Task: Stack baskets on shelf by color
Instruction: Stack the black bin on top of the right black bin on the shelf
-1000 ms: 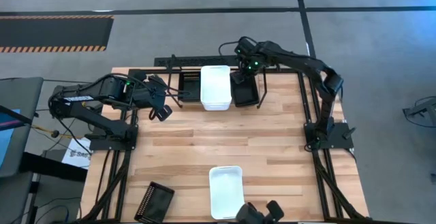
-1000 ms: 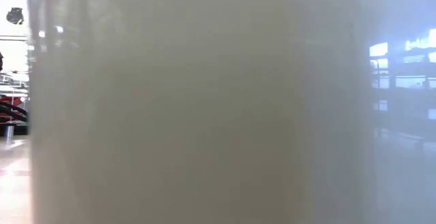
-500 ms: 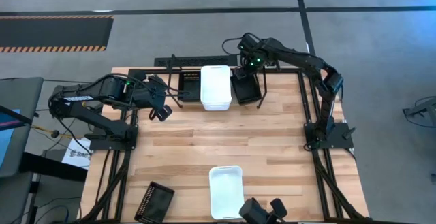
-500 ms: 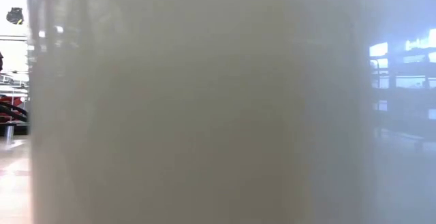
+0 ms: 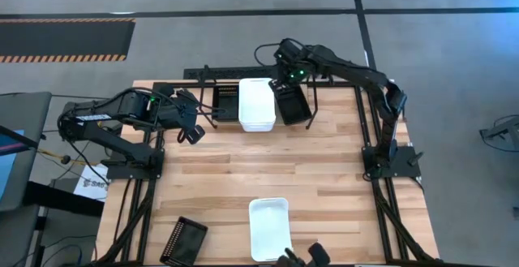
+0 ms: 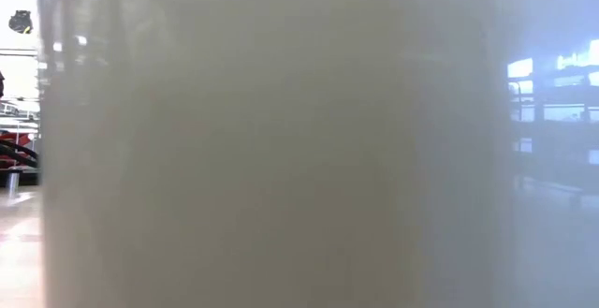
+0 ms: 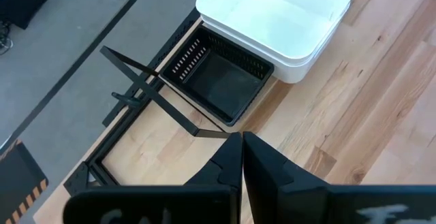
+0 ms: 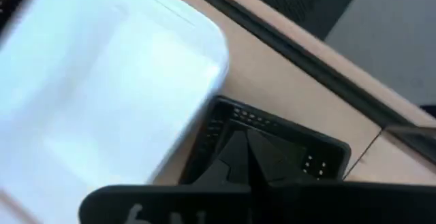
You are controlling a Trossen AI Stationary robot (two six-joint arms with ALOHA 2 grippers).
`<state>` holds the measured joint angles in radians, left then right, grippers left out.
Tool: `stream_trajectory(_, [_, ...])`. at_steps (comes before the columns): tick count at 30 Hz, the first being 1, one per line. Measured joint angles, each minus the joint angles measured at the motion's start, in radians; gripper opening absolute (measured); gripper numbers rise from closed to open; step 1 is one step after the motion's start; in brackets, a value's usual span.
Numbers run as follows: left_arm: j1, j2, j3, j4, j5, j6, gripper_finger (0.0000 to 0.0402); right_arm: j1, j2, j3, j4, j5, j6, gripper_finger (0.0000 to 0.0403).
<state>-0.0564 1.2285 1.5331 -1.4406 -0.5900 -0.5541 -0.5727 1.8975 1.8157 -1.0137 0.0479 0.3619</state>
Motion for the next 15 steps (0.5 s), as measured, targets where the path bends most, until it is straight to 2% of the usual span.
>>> stream_trajectory(5, [0.0, 0.0, 0.0, 0.0, 0.0, -0.002, 0.0, 0.072, 0.0, 0.09, -0.215, -0.014, -0.081, 0.0002])
stream_trajectory(10, [0.0, 0.0, 0.0, 0.0, 0.0, -0.004, 0.0, 0.181, 0.0, 0.095, -0.504, -0.015, -0.135, 0.0001])
stream_trajectory(12, [0.0, 0.0, 0.0, 0.0, -0.001, -0.004, 0.0, 0.225, -0.001, 0.069, -0.556, 0.022, -0.14, 0.0001])
stream_trajectory(15, [0.0, 0.0, 0.0, 0.0, -0.001, -0.003, 0.0, 0.271, 0.0, 0.025, -0.54, 0.052, -0.146, 0.0001])
